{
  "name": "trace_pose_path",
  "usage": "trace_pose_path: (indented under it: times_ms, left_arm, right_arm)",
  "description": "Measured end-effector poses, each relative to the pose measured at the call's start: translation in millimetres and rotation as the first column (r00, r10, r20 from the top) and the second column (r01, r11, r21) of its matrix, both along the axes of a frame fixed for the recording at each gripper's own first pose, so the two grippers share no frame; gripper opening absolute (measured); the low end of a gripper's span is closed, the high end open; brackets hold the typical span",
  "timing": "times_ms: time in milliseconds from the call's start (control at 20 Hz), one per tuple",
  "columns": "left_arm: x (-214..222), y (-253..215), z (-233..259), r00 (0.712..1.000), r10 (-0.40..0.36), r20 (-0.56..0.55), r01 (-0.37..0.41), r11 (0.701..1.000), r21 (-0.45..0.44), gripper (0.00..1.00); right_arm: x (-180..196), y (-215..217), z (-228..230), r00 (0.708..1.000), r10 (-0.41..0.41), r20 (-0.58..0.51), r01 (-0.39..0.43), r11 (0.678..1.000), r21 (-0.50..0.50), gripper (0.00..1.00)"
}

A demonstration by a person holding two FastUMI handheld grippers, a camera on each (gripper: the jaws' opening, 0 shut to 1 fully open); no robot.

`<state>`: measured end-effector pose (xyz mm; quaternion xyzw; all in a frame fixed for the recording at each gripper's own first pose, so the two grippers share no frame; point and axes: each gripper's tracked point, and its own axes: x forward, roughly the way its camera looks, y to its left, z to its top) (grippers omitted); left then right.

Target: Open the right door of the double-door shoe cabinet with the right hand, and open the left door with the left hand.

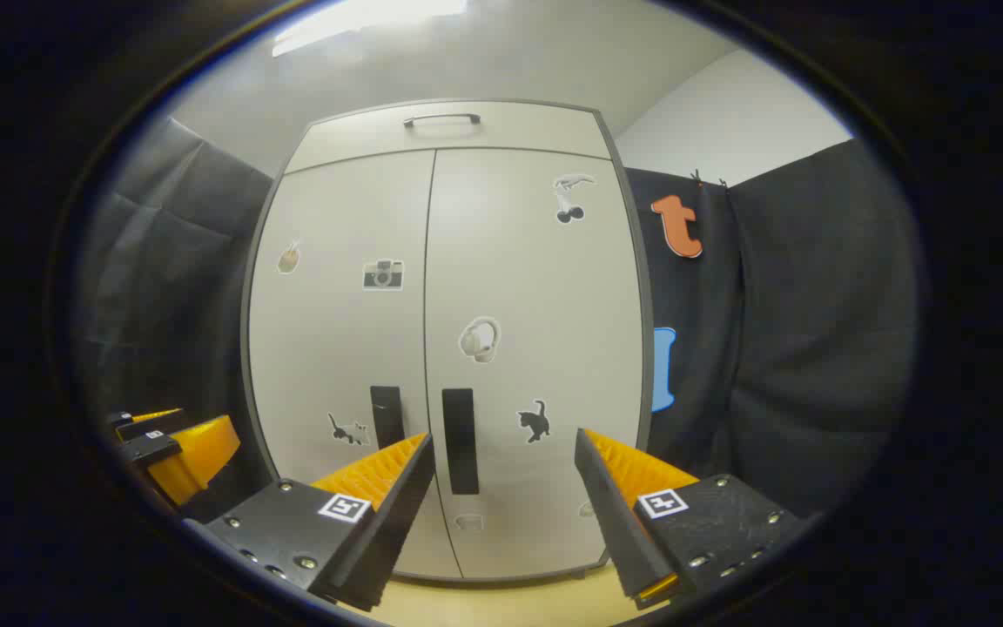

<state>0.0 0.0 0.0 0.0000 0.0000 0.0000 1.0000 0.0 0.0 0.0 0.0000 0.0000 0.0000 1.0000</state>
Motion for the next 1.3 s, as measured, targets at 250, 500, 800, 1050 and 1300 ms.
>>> trace_pose_path:
  times_ms: [250,500,800,1050,1300]
  left_arm:
    - [0,7,0,1.000,0.025,0.005,-0.025,1.000,0.001,0.95]
    - [-2,33,4,0.995,0.100,0.017,-0.100,0.995,0.026,0.94]
    - [-5,64,3,0.979,0.203,0.017,-0.204,0.978,0.034,0.94]
    - [-2,82,-2,0.969,0.248,0.000,-0.248,0.968,0.025,0.94]
    - [-2,87,-4,0.968,0.250,-0.008,-0.249,0.968,0.042,0.95]
  right_arm:
    - [15,6,-10,1.000,0.022,-0.021,-0.023,1.000,-0.016,0.96]
    - [42,23,-25,0.998,0.051,-0.047,-0.052,0.998,-0.027,0.93]
    - [77,37,-47,0.994,0.058,-0.094,-0.062,0.997,-0.039,0.85]
    - [94,40,-54,0.994,0.049,-0.101,-0.054,0.997,-0.049,0.71]
    - [105,46,-59,0.991,0.047,-0.121,-0.054,0.997,-0.051,0.58]
